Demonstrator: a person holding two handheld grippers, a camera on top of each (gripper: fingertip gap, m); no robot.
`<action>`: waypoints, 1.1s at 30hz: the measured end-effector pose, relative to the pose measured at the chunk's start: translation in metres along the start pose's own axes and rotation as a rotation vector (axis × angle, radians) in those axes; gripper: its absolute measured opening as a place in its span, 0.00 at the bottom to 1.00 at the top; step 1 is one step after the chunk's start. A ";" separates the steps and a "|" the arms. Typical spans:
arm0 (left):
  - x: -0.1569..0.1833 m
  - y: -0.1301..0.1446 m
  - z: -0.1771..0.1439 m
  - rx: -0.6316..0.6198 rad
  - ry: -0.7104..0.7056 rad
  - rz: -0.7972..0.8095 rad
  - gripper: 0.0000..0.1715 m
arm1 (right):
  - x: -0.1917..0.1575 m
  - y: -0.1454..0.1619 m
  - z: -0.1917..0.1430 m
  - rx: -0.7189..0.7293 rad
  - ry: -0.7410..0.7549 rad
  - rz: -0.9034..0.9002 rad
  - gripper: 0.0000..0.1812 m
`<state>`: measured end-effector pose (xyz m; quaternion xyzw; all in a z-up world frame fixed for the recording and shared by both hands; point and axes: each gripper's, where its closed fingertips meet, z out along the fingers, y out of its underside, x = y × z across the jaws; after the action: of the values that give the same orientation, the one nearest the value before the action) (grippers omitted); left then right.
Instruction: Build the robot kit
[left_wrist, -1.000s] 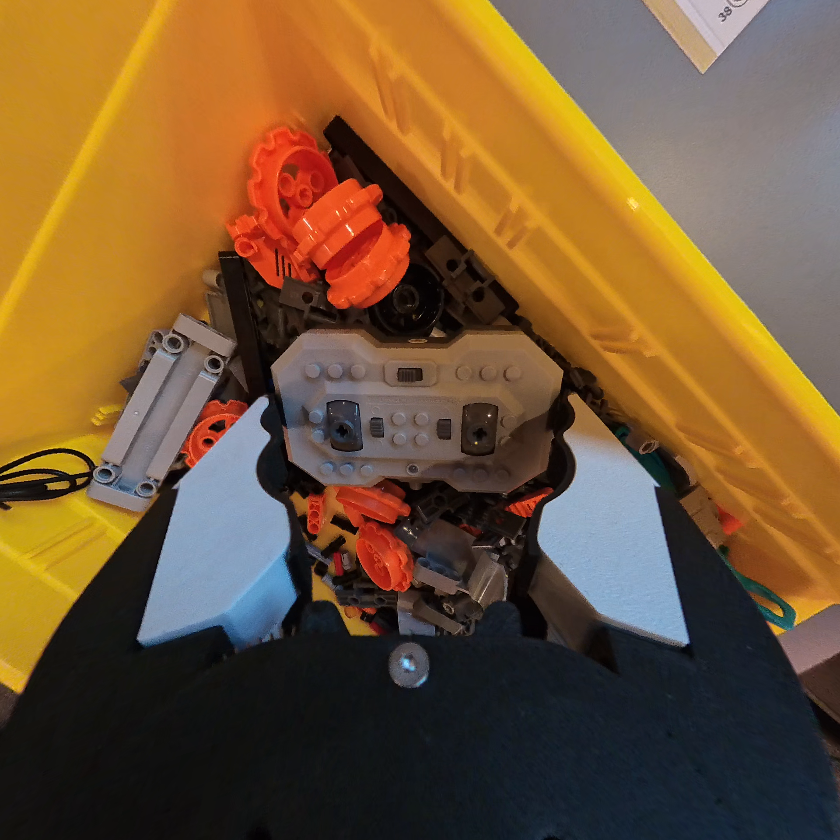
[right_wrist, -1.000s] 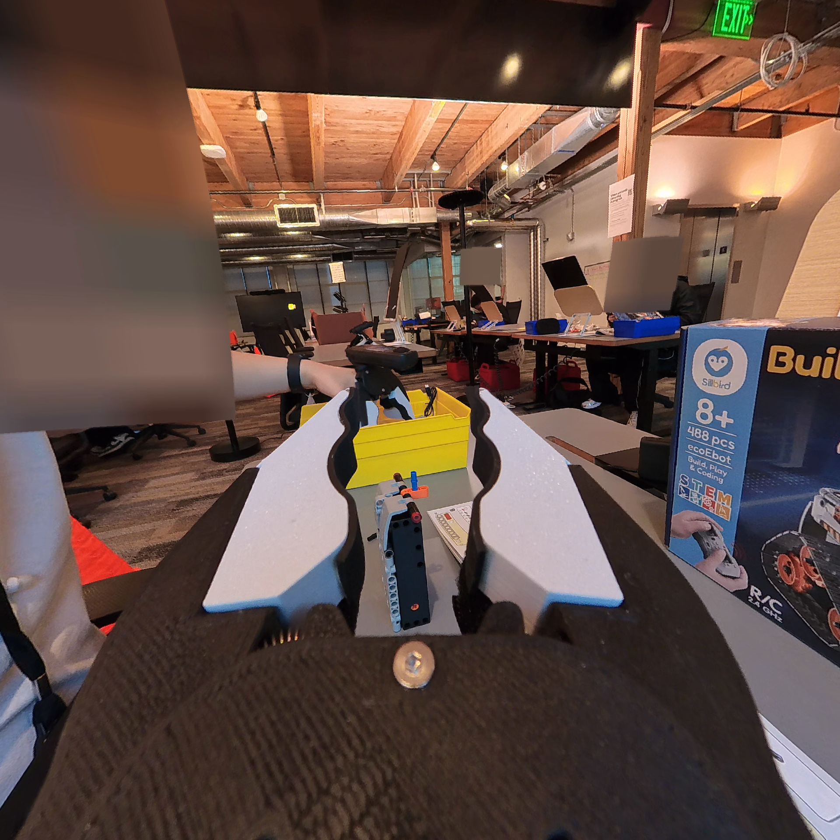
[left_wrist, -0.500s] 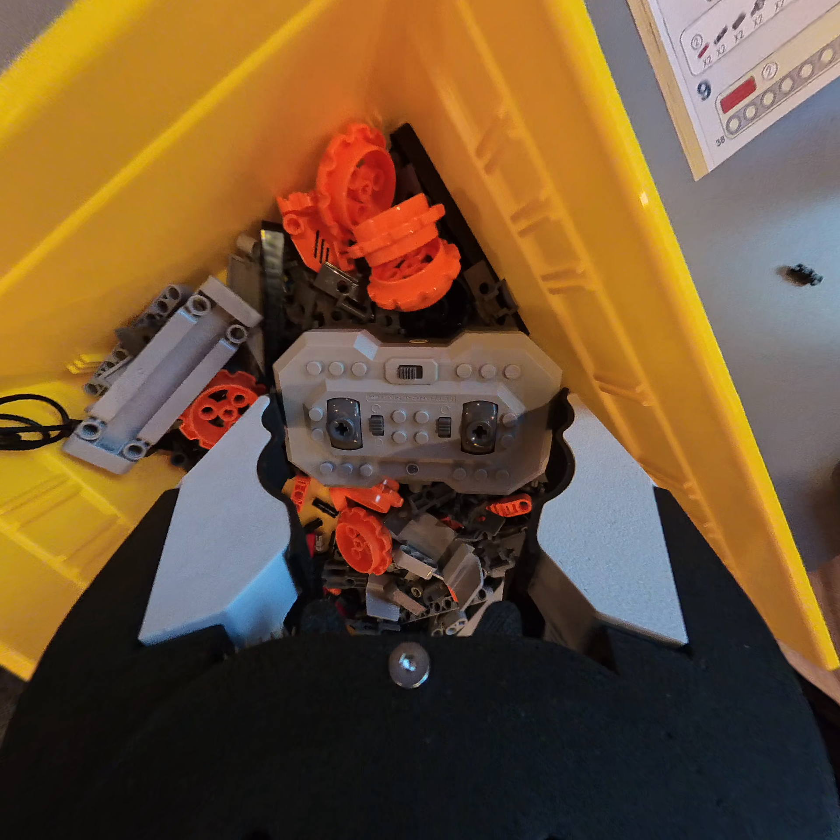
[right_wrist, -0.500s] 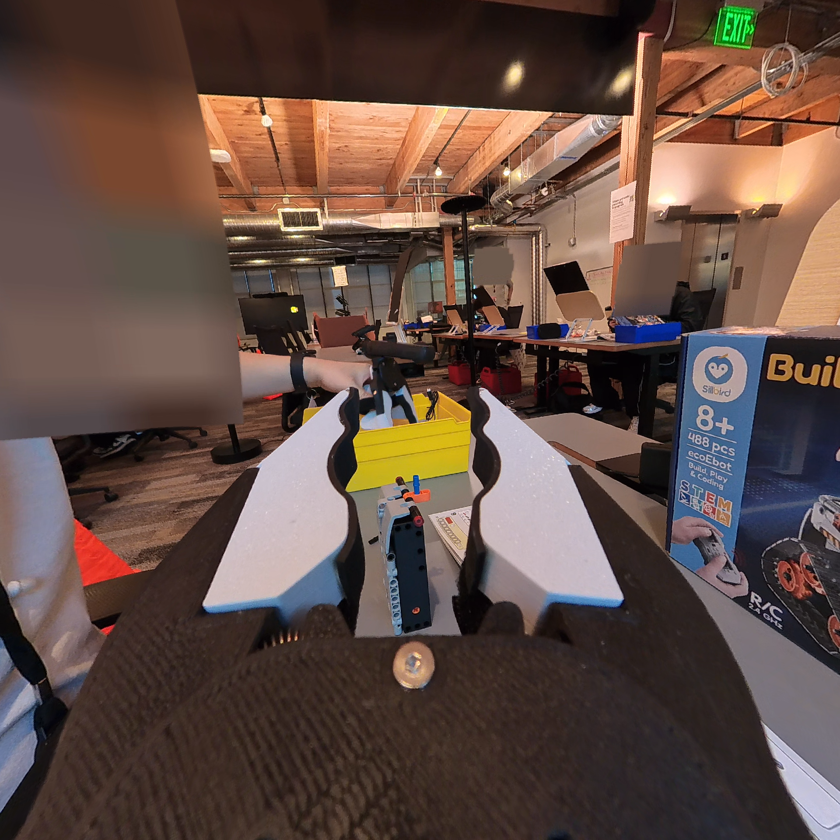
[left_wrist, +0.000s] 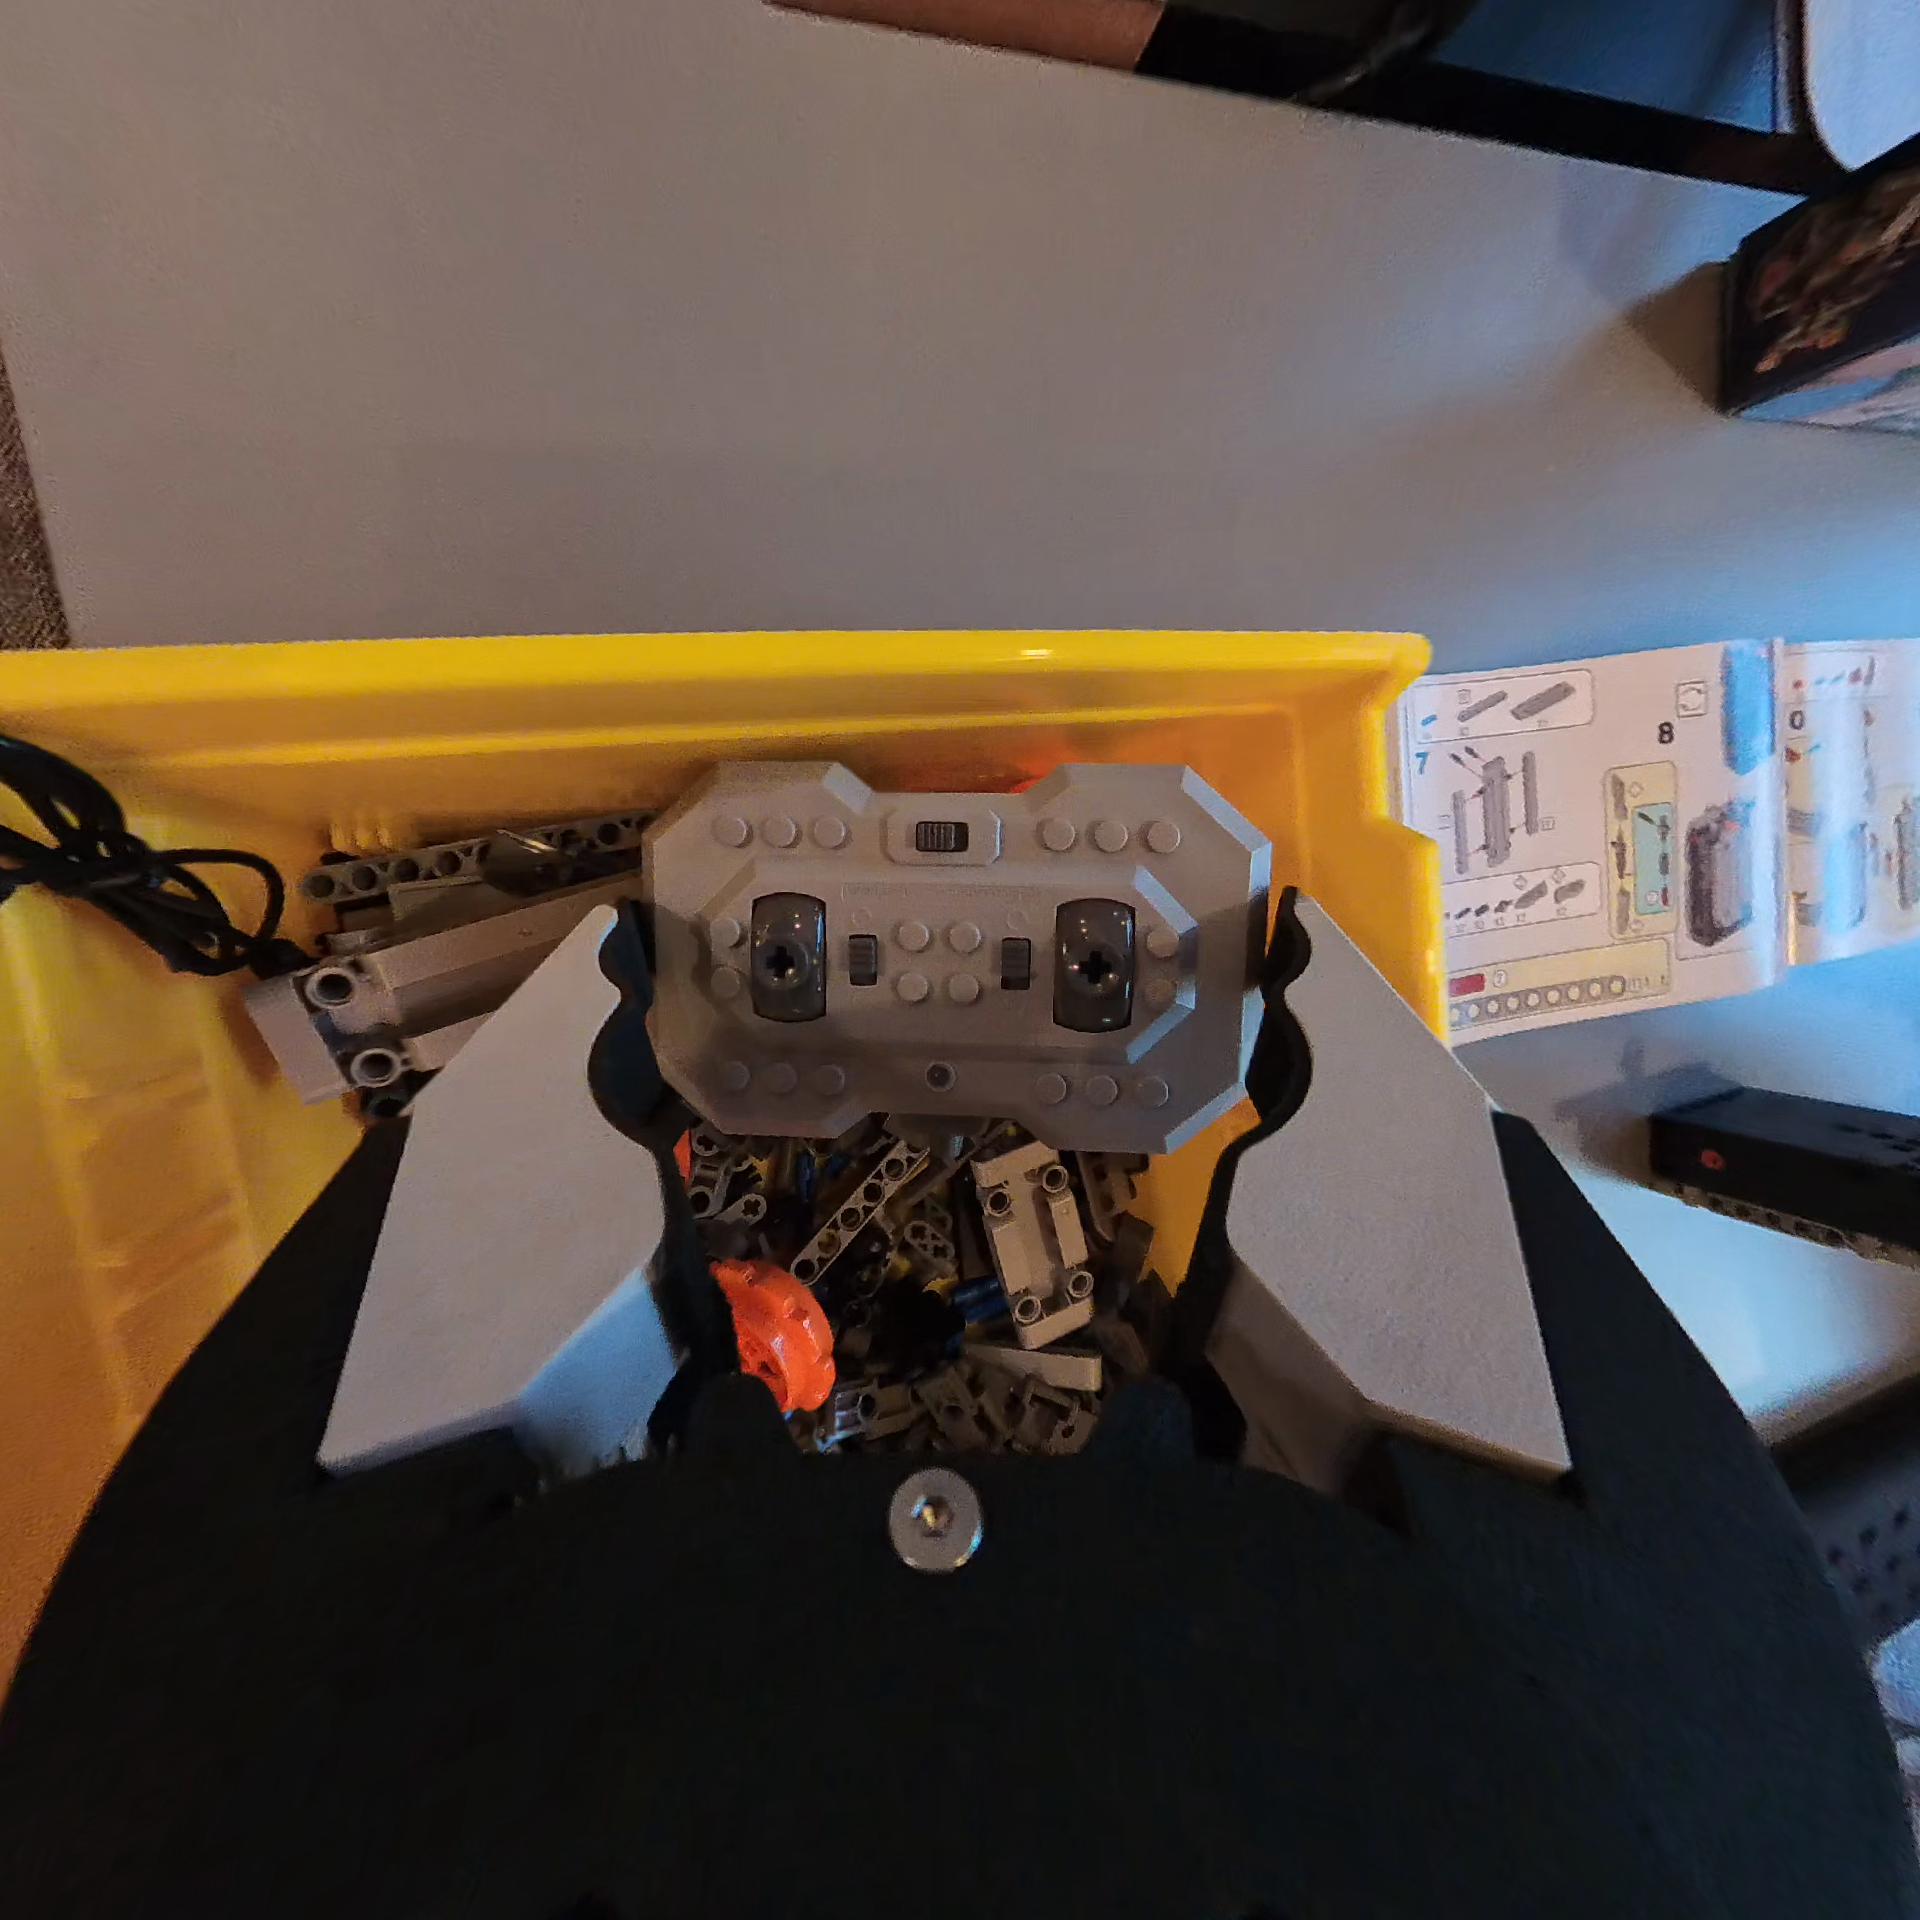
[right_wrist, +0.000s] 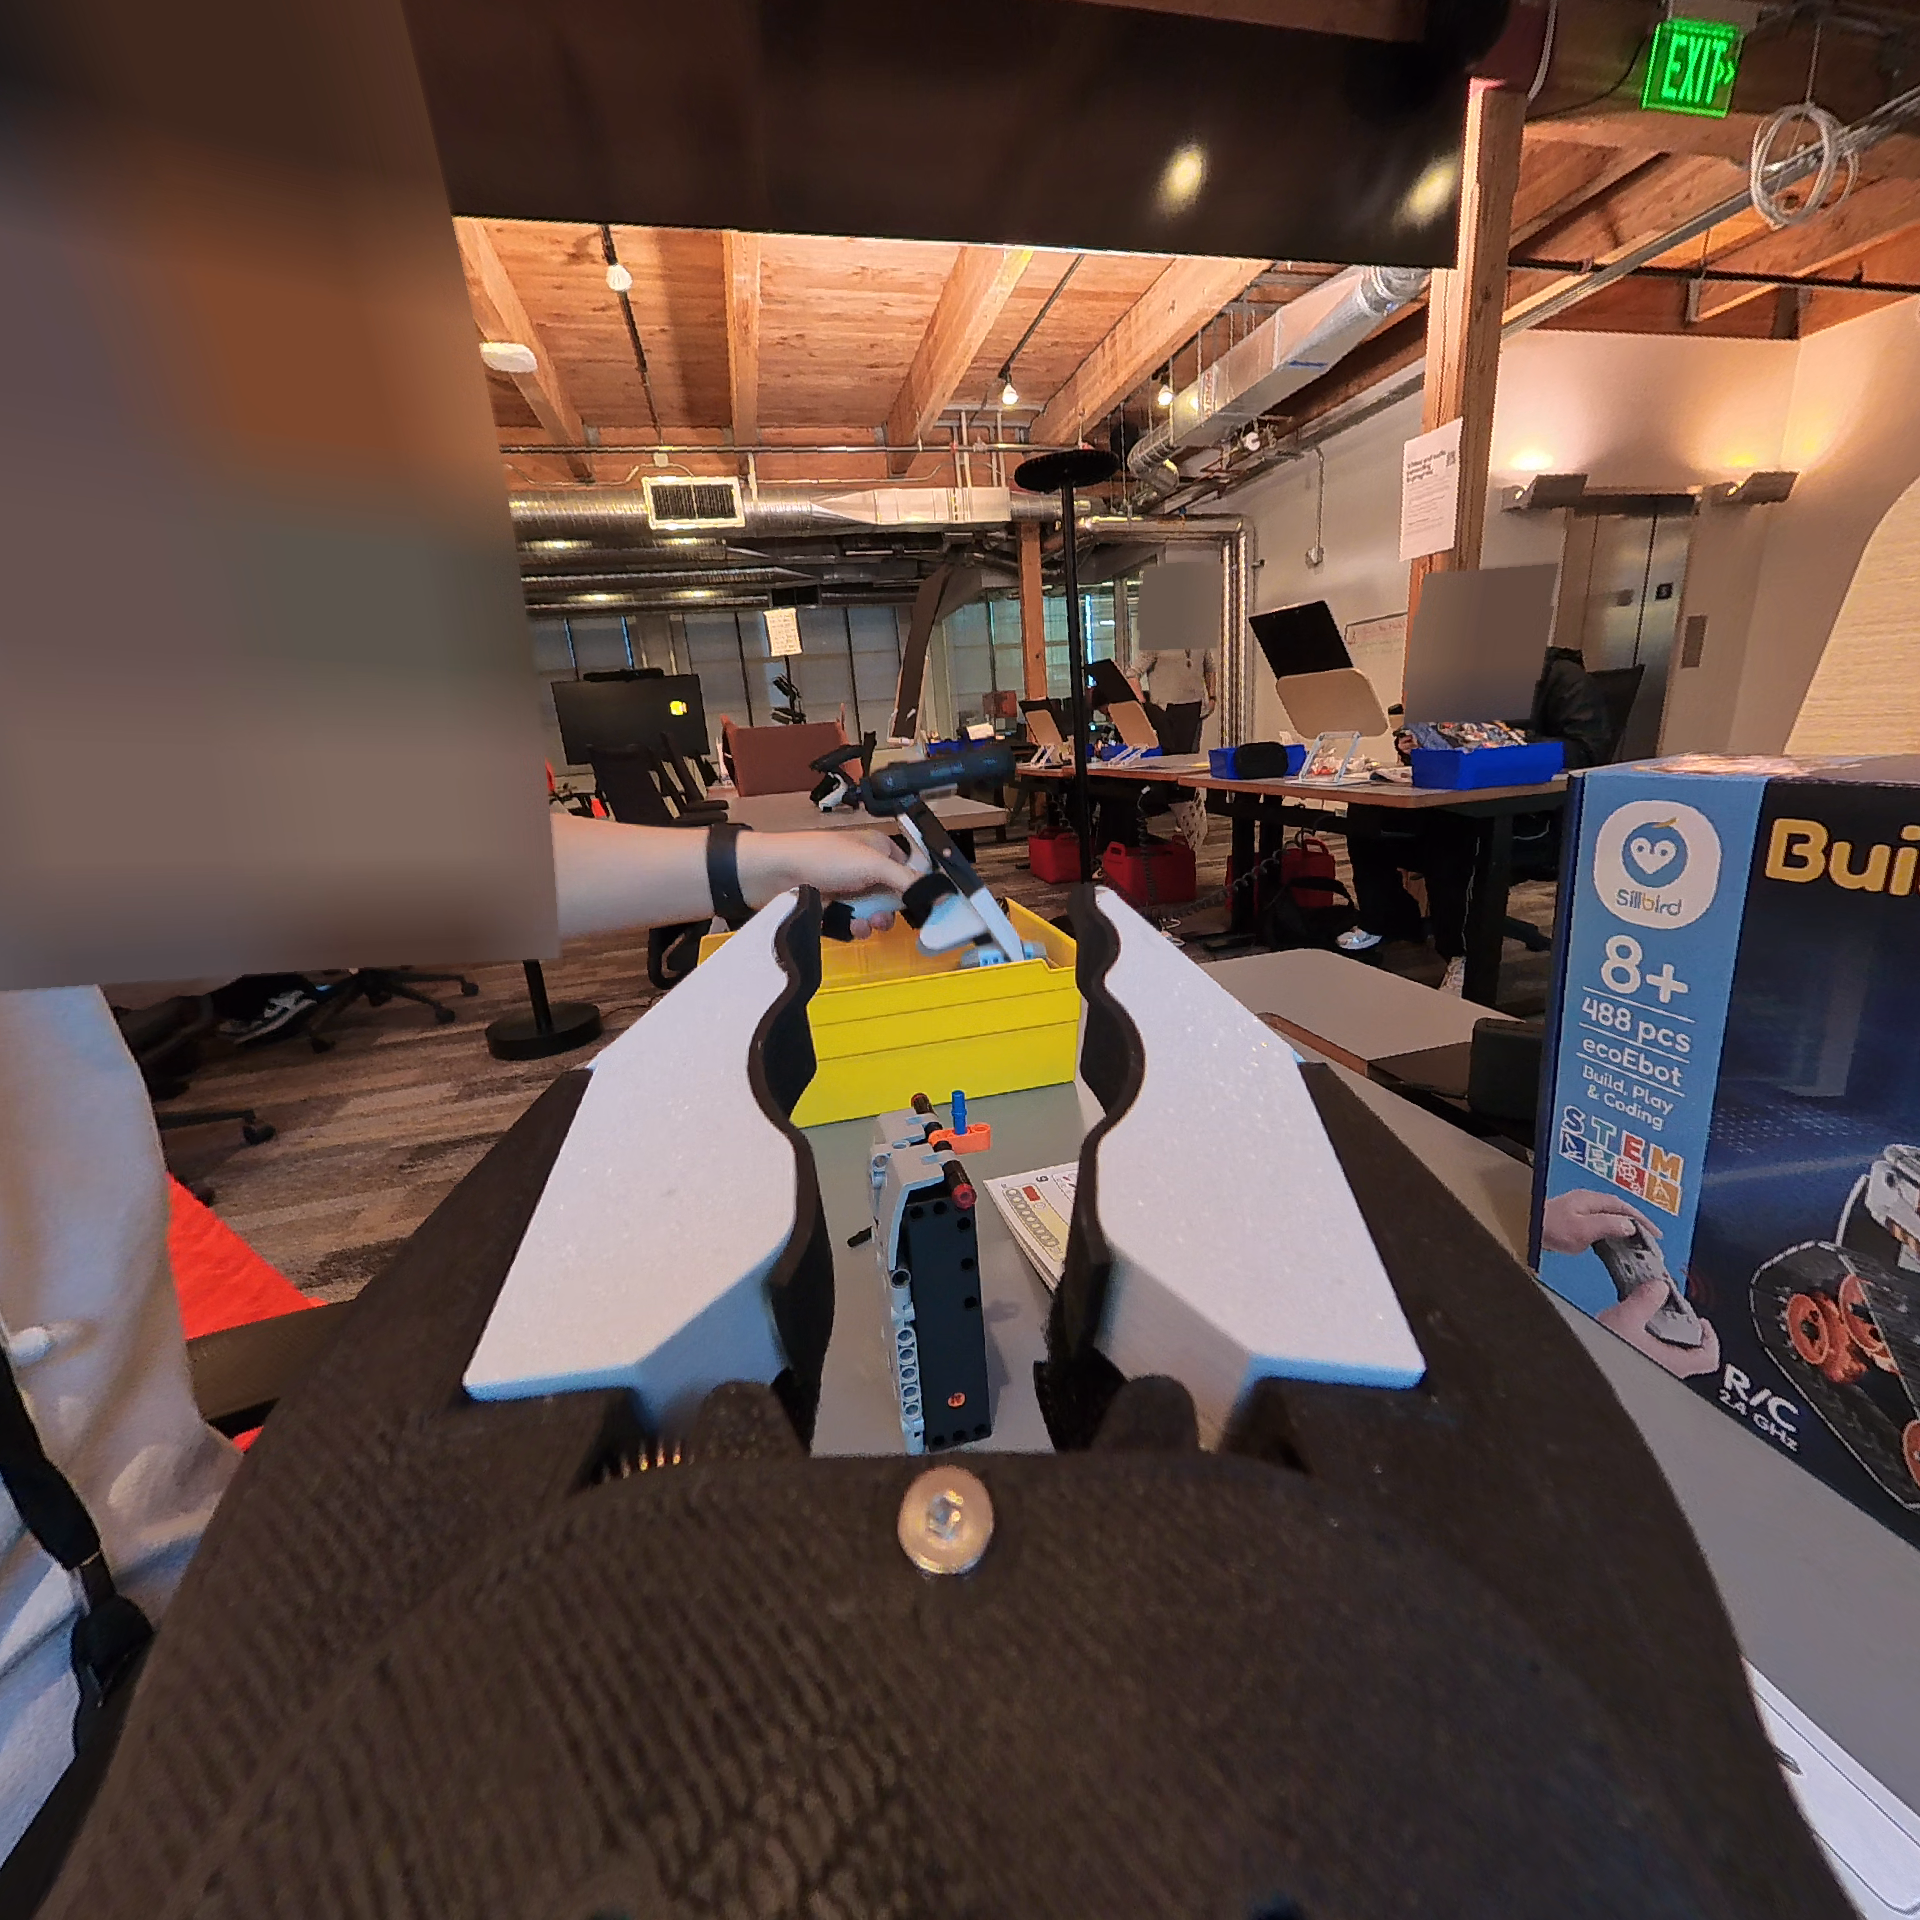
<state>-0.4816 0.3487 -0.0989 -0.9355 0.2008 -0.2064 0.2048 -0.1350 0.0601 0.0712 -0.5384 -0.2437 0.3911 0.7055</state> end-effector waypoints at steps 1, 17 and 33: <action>0.000 0.002 0.003 -0.012 -0.008 0.000 0.67 | 0.000 -0.001 0.000 0.002 0.000 -0.002 0.27; 0.000 -0.008 -0.027 0.017 0.001 0.047 0.65 | -0.002 0.005 0.003 -0.029 -0.006 -0.012 0.27; -0.066 0.096 -0.035 -0.416 -0.112 -0.026 0.16 | 0.000 0.012 0.006 -0.052 0.002 -0.012 0.27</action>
<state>-0.5812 0.2886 -0.1348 -0.9701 0.2155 -0.1108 0.0155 -0.1431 0.0651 0.0612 -0.5553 -0.2562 0.3801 0.6939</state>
